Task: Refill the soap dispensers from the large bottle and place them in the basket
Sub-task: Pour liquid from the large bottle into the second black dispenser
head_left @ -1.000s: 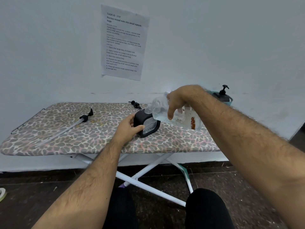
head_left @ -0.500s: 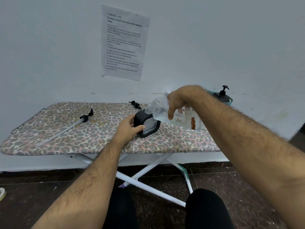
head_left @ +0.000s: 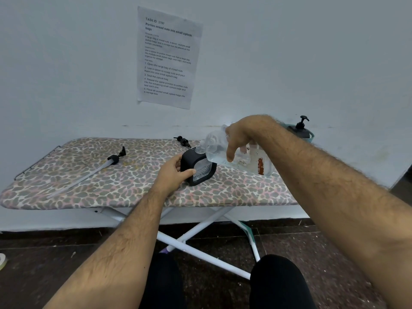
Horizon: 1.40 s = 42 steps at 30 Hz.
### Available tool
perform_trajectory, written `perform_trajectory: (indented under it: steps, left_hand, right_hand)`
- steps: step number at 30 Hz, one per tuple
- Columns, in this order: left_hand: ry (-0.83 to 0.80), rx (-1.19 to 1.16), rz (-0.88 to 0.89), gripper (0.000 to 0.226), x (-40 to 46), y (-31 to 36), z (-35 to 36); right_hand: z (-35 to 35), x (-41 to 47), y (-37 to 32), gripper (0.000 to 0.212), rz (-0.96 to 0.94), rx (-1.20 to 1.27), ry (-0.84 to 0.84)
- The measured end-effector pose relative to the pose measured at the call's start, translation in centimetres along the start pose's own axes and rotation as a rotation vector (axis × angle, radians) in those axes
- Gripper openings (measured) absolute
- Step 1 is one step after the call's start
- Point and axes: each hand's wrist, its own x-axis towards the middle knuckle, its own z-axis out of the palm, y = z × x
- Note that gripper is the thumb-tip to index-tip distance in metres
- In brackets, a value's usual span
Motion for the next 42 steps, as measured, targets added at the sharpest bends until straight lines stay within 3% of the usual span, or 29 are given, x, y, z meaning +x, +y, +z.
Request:
perform_trajectory:
  steps: [42]
  left_hand:
    - [-0.01,0.003,0.03,0.06,-0.39,0.57,0.02]
  right_hand:
    - [-0.09,0.27,-0.17,0.079,0.027,0.005,-0.007]
